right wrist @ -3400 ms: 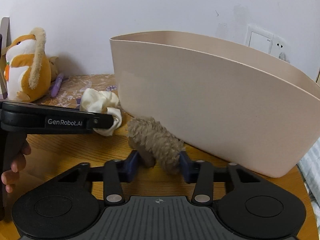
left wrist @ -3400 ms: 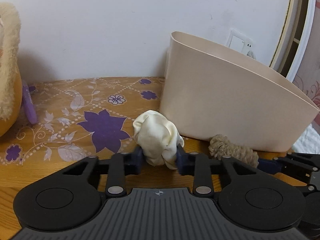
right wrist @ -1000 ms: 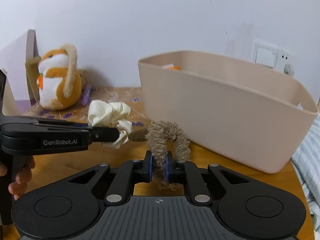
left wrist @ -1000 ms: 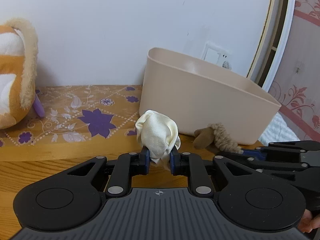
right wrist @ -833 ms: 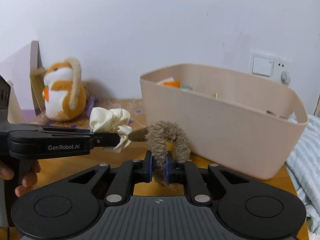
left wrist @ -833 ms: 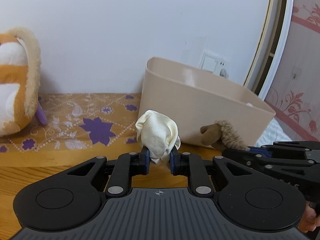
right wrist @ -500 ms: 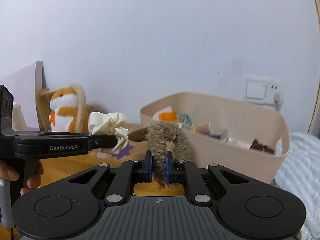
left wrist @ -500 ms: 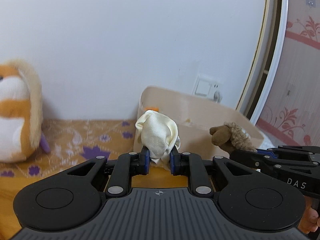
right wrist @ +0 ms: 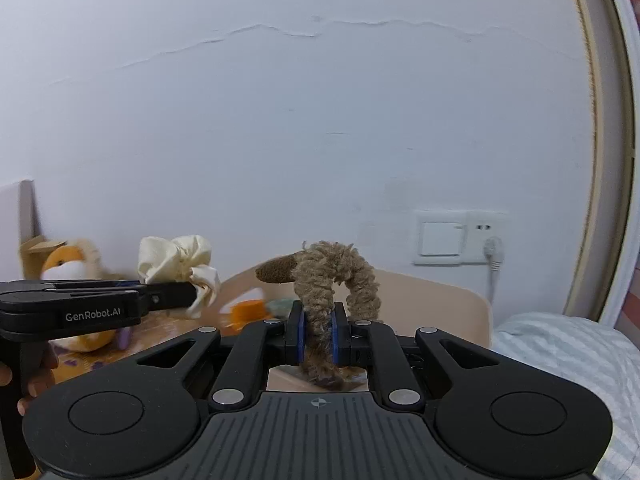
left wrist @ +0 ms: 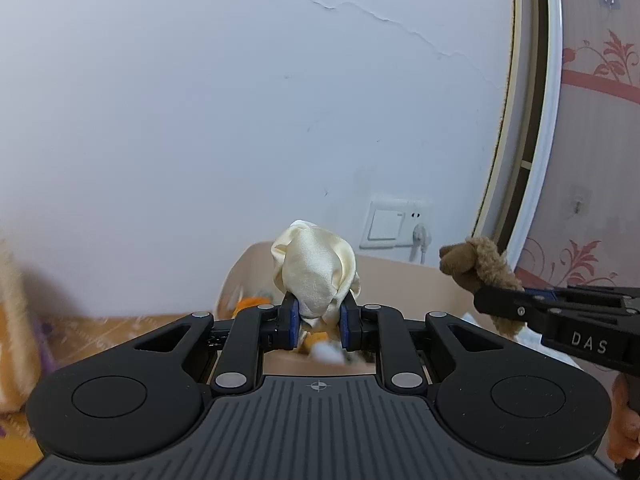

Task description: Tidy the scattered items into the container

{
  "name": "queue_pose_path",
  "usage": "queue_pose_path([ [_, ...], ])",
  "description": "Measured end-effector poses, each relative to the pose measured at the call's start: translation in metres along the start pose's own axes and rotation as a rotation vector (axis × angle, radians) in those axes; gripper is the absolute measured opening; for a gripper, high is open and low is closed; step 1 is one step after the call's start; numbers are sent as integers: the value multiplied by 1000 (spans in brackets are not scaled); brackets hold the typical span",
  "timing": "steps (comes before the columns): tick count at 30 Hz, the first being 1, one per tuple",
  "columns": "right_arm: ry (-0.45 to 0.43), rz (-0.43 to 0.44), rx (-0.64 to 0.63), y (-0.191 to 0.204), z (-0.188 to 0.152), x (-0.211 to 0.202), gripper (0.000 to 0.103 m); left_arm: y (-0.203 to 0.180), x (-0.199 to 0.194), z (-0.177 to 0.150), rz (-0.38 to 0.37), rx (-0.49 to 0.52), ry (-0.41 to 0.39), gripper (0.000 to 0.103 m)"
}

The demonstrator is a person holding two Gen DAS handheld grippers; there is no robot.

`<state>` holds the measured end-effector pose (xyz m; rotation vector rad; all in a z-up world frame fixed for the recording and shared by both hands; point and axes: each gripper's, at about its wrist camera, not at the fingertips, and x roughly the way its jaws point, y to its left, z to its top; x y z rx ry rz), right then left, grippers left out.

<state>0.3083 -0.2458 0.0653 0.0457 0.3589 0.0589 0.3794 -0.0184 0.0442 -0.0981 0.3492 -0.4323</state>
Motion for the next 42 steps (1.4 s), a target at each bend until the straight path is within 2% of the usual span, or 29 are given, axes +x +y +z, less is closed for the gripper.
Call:
queue_pose_path([
  [3, 10, -26, 17, -14, 2, 12, 11, -9, 18, 8, 8, 12, 6, 19],
  [7, 43, -56, 39, -29, 0, 31, 11, -18, 48, 14, 15, 17, 57, 19],
  [16, 161, -73, 90, -50, -15, 69, 12, -35, 89, -8, 33, 50, 174, 20],
  [17, 169, -78, 85, -50, -16, 72, 13, -36, 91, -10, 29, 50, 189, 21],
  [18, 174, -79, 83, -50, -17, 74, 13, -34, 92, -11, 28, 48, 200, 27],
  [19, 177, -77, 83, -51, -19, 74, 16, -34, 92, -13, 33, 44, 207, 37],
  [20, 178, -75, 84, -50, -20, 73, 25, -35, 91, -14, 37, 41, 209, 43],
  [22, 169, -79, 90, -53, -21, 69, 40, -34, 88, -16, 51, 42, 192, 69],
  [23, 162, -76, 95, -55, -21, 67, 50, -39, 89, -19, 70, 39, 174, 73],
  [24, 152, -78, 104, -57, -21, 62, 53, -38, 85, -19, 86, 34, 154, 79],
  [25, 142, -79, 111, -58, -21, 57, 62, -37, 80, -19, 91, 23, 136, 84],
  [29, 79, -61, 145, -62, -16, 33, 85, -35, 59, -14, 98, -12, 101, 87],
  [32, 48, -75, 148, -59, -13, 19, 95, -36, 51, -18, 121, 13, 115, 88],
  [37, 50, -93, 110, -45, -14, 1, 96, -36, 32, -30, 178, 38, 126, 88],
  [42, 58, -79, 128, -37, -19, -14, 98, -34, 13, -41, 170, 9, 154, 88],
])
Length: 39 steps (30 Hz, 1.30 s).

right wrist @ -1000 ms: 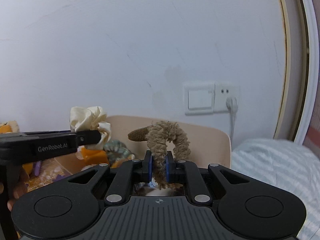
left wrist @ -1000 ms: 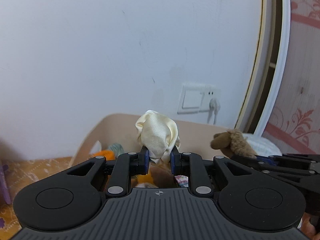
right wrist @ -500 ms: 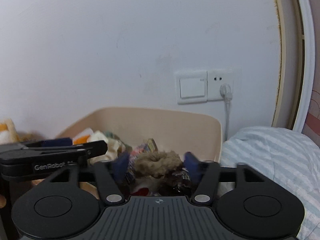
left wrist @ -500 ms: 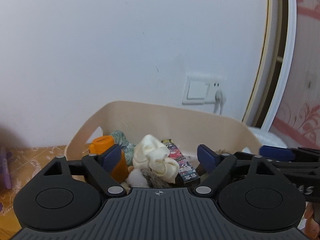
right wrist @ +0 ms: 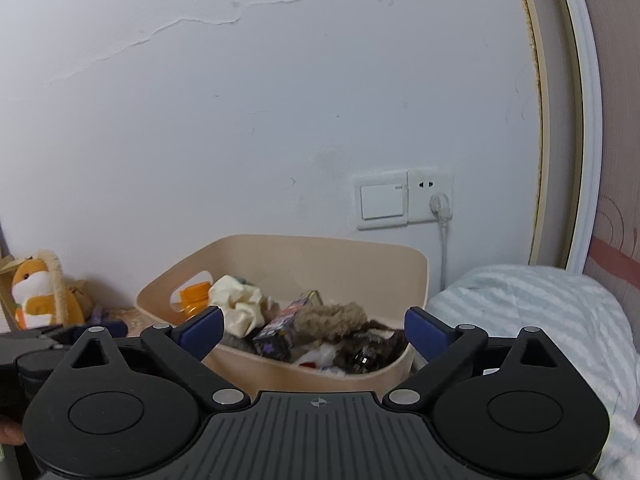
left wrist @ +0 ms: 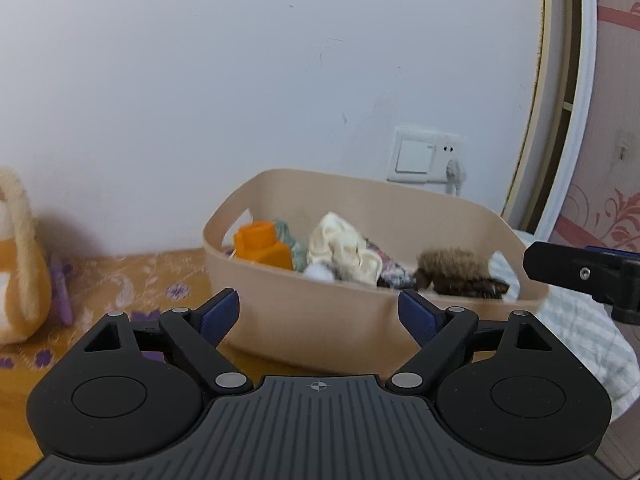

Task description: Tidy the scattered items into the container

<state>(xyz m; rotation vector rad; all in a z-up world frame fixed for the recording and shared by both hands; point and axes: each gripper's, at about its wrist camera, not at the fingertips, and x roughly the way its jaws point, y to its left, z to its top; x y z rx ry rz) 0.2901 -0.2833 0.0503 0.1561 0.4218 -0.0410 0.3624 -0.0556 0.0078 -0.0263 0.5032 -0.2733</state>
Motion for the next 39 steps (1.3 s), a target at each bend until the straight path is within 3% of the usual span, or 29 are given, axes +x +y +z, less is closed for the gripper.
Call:
queue_pose_path([
  [8, 20, 12, 6, 7, -14, -21, 99, 6, -37, -11, -7, -32, -7, 88],
  [19, 26, 8, -9, 26, -34, -68, 101, 4, -99, -33, 18, 21, -36, 88],
  [25, 24, 11, -7, 38, -48, -100, 102, -2, -142, -51, 85, 61, -74, 88],
  [30, 4, 9, -48, 51, -65, -136, 102, -2, -176, -65, 91, 22, -70, 88],
  [39, -29, 46, -6, 56, -89, -201, 102, -4, -234, -99, 105, -47, -60, 88],
])
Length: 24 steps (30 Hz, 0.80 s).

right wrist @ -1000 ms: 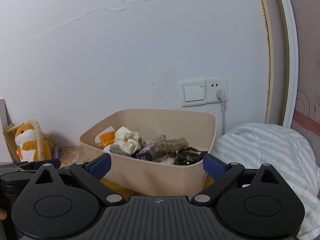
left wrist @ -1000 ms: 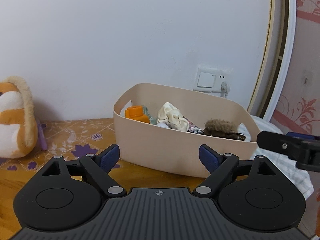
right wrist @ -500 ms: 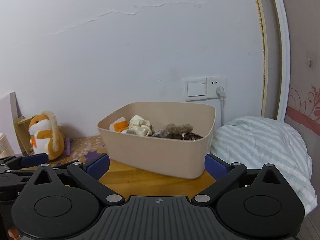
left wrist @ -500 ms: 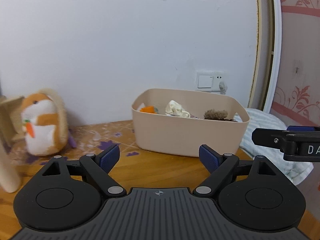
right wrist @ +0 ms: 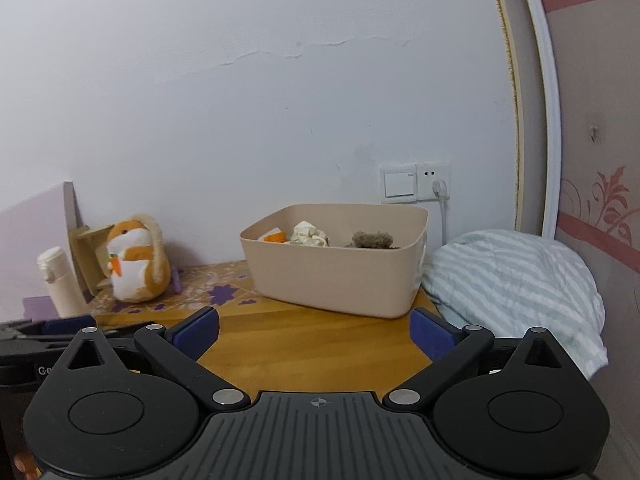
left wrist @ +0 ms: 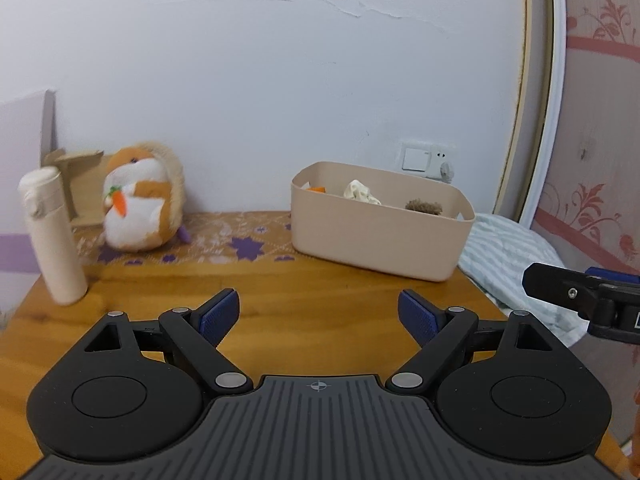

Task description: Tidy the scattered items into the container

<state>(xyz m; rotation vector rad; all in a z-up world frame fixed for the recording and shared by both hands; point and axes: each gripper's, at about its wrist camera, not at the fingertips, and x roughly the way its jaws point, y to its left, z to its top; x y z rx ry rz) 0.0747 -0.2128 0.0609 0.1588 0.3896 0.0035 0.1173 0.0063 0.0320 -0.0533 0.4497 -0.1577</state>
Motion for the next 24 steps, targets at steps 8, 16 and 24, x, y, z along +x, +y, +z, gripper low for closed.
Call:
queue_pose_path([
  [8, 35, 10, 24, 1, -27, -28, 102, -6, -49, -33, 27, 15, -14, 88],
  [16, 20, -22, 25, 1, -56, -63, 102, -21, -95, -63, 49, 75, -34, 88],
  [24, -1, -28, 43, -4, -84, -107, 102, -40, -133, -90, 16, 90, -22, 88],
])
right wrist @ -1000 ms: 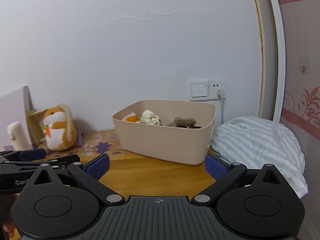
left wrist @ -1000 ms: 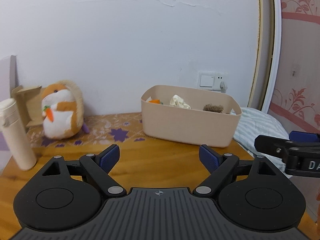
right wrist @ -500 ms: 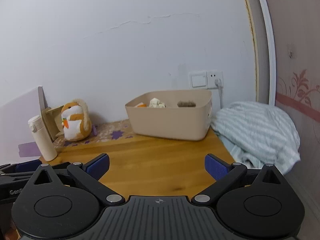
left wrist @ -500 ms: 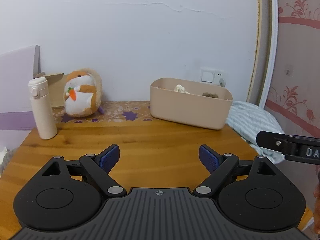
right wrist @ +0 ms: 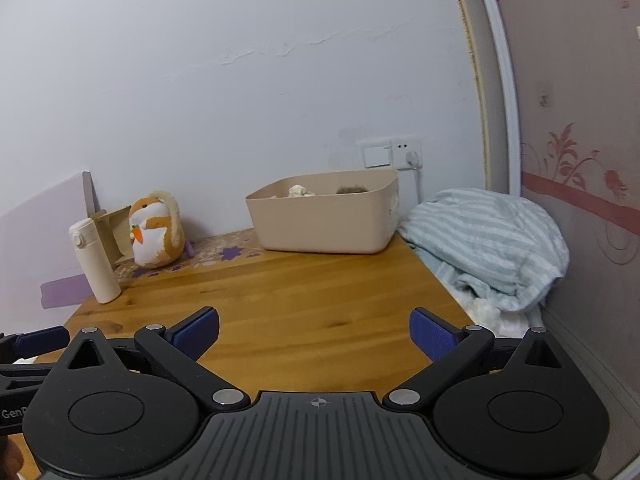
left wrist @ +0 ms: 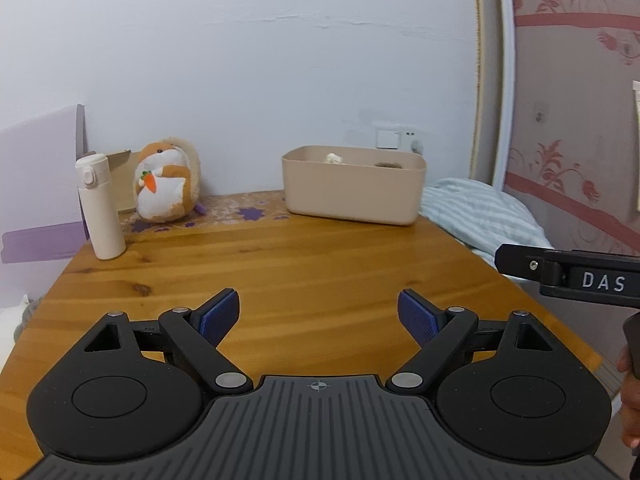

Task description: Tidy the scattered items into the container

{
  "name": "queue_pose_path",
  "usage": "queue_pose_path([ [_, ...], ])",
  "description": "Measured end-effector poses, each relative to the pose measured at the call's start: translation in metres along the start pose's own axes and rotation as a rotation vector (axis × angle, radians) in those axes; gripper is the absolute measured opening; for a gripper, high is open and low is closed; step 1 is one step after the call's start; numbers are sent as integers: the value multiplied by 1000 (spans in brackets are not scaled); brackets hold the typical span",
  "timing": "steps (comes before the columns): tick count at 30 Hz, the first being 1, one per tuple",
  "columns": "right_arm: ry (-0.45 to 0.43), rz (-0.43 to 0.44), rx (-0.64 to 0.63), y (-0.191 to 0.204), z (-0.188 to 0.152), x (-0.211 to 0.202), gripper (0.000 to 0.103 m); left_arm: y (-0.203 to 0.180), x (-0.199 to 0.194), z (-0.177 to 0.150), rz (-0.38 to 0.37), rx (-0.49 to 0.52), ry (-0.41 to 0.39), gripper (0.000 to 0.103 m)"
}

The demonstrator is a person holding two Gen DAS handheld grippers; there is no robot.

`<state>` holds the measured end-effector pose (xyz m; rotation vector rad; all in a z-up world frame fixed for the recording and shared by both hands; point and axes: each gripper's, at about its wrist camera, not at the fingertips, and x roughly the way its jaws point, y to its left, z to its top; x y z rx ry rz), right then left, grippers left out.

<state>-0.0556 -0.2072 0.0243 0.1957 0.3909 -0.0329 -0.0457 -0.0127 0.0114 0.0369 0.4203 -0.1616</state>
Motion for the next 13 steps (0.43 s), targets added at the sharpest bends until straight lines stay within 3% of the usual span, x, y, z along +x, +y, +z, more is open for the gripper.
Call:
queue_pose_path([
  [7, -9, -22, -10, -9, -14, -23, 102, -13, -18, -14, -30, -13, 28, 88],
  [13, 5, -18, -16, -6, -19, -19, 103, -7, -18, -20, -33, -43, 28, 88],
])
